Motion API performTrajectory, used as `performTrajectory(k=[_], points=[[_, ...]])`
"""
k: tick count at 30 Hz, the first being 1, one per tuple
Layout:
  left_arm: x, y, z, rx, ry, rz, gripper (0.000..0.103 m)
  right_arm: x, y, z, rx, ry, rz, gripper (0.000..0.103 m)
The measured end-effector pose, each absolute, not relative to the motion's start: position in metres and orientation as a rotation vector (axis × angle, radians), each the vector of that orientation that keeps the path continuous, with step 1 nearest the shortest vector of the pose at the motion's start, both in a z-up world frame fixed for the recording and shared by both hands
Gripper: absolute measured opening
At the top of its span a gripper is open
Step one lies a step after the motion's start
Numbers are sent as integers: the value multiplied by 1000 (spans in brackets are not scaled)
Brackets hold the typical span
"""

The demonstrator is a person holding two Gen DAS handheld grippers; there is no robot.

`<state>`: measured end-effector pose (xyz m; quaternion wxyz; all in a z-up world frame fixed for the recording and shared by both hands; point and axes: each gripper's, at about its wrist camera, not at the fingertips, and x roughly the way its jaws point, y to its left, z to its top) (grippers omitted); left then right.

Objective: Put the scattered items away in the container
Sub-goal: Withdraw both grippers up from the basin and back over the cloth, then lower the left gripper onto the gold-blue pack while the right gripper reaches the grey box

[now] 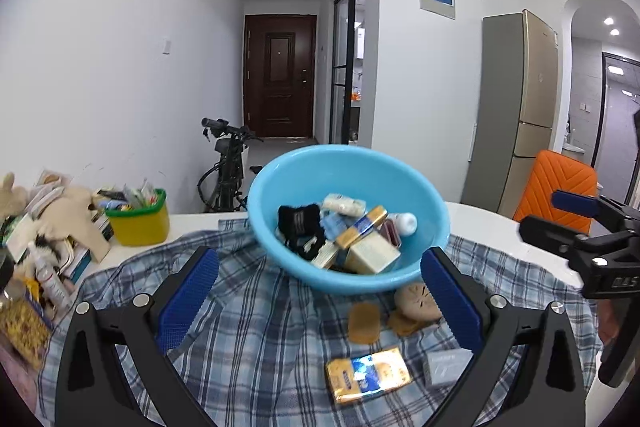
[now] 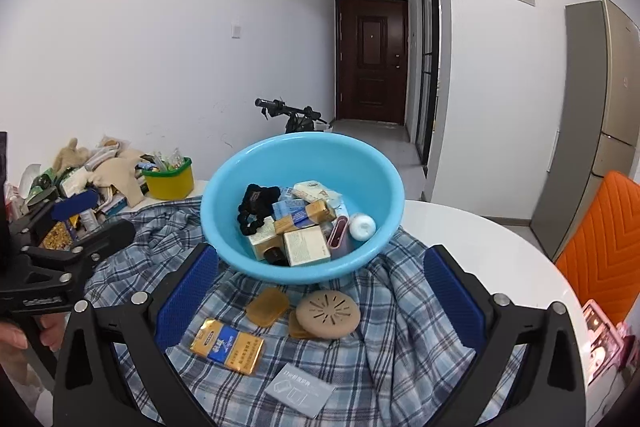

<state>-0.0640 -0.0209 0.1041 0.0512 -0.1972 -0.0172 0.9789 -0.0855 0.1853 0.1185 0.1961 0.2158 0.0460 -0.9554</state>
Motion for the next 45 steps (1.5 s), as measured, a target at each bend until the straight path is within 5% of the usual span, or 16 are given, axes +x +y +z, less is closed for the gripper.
performTrajectory(k=[14, 45], points=[[-40, -21, 59, -652, -80, 2960, 103, -44, 178, 85, 535, 193, -2683, 102], [-73, 13, -17, -1106, 49, 2658, 103, -63, 209, -14, 986, 153, -2568, 102]])
